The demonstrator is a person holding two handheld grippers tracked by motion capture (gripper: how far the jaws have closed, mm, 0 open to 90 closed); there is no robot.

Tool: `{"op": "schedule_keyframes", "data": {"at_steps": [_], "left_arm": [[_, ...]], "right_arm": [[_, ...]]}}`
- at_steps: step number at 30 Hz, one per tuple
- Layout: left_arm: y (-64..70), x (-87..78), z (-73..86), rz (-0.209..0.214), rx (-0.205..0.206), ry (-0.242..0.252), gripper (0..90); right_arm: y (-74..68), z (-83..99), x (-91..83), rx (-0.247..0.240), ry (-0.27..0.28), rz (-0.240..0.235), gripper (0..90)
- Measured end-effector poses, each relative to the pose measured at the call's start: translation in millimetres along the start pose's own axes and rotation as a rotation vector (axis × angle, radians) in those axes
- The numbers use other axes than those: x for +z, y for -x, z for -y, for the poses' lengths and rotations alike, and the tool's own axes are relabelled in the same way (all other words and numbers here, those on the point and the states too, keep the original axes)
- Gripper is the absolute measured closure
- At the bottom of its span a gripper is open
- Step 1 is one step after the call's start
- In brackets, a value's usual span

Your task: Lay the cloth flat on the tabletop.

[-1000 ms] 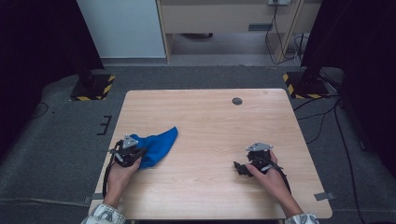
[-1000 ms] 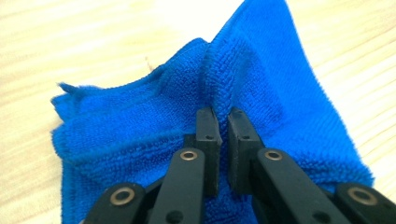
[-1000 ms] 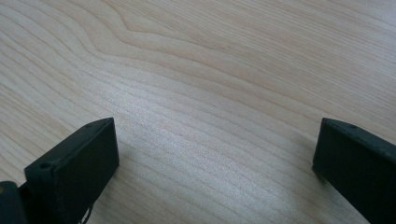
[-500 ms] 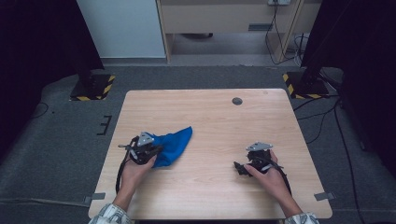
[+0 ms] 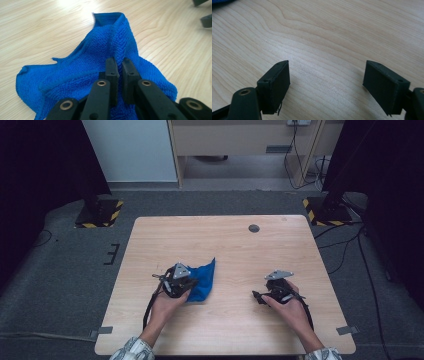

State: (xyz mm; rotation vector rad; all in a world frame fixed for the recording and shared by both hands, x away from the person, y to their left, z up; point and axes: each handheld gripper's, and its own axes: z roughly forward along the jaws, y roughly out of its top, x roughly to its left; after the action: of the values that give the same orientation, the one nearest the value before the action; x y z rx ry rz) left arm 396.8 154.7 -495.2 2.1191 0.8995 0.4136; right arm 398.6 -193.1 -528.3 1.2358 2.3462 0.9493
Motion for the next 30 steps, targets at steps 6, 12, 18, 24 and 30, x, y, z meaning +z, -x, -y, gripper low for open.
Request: {"op": "schedule_keyframes", "data": {"at_steps": [6, 12, 18, 24, 30], "left_arm": [[18.8, 3.3, -9.2, 0.055, 0.014, 0.022, 85.1], [37.2, 5.0, -16.0, 0.095, 0.028, 0.037, 85.0], [52.8, 19.6, -14.3, 0.048, 0.069, 0.006, 82.4], [54.9, 28.0, -9.3, 0.001, 0.052, 0.009, 47.1], [39.8, 5.5, -10.6, -0.010, 0.006, 0.116, 32.2]], "right_arm": [[1.6, -1.8, -3.4, -0.001, 0.018, 0.008, 27.4], [2.8, -3.4, -6.3, 0.002, 0.030, 0.017, 33.1], [5.3, -8.1, -8.9, 0.001, 0.057, 0.015, 42.4], [5.0, -13.0, -8.1, -0.006, 0.080, 0.004, 49.9], [-0.1, -22.6, -1.0, -0.012, 0.088, -0.011, 56.2]]}}
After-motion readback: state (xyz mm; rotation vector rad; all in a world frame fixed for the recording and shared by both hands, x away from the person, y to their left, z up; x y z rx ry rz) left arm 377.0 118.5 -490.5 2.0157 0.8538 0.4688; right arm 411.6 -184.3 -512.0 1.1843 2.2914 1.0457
